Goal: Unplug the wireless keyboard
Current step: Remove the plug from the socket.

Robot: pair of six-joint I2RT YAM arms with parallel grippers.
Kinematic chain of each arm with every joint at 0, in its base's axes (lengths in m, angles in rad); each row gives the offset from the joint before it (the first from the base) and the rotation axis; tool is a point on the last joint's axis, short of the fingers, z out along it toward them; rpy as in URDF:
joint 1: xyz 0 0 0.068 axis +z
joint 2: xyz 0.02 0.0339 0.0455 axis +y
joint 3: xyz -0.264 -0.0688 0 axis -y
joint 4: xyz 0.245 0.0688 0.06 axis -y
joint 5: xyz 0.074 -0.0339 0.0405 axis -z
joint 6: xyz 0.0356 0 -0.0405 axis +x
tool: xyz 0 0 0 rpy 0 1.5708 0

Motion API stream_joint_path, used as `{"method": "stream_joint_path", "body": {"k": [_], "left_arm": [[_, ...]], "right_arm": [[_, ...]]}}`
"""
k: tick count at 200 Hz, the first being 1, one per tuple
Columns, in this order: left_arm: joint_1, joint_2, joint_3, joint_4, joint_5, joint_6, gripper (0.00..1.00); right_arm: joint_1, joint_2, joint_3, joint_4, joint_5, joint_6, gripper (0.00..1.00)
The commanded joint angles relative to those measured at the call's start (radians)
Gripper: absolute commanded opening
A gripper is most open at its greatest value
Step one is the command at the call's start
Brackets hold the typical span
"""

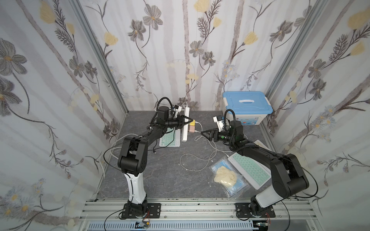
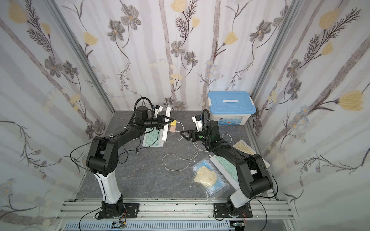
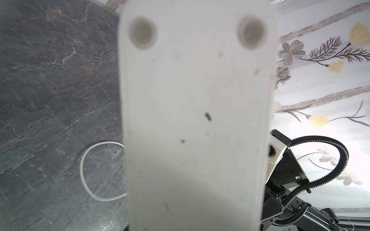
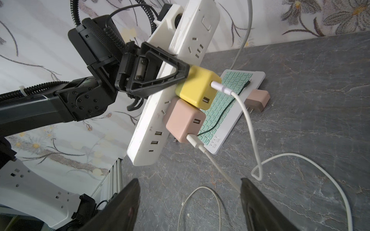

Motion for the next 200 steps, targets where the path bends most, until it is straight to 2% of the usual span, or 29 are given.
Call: {"method": "stream_joint_path", "body": {"k": [1,10,24,50,93,134,165,200], "left_arm": [[0.002,-0.016,0.014,0.059,0.038,0.01,0.0],[0.002,-0.016,0.013,0.055,0.038,0.01,0.0],[0.001,-0.016,0.011,0.057,0.034,0.009,0.0],[0.001,-0.01,0.005,0.082,0.021,-0.014,0.0],[0.001,0.0,0.006,0.107,0.014,-0.04,0.0],[0.001,0.014,-0.008,0.135,-0.019,-0.069,0.0],[0.001,0.027,-0.018,0.179,-0.036,-0.11,0.0],[0.001,0.028,-0.027,0.182,-0.07,-0.126,0.0]], "right_arm": [[0.003,-0.009,-0.002,0.031,-0.024,0.048,0.78],[0.003,-0.021,-0.026,0.084,0.008,0.161,0.79],[0.02,-0.037,-0.085,0.273,-0.004,0.313,0.81],[0.104,-0.051,-0.087,0.286,0.147,0.375,0.84],[0.185,0.059,-0.129,0.61,0.236,0.64,0.84],[0.199,0.189,-0.092,0.802,0.331,0.759,0.83],[0.208,0.262,-0.067,0.819,0.424,0.853,0.8],[0.225,0.319,-0.041,0.846,0.47,0.906,0.79]]}}
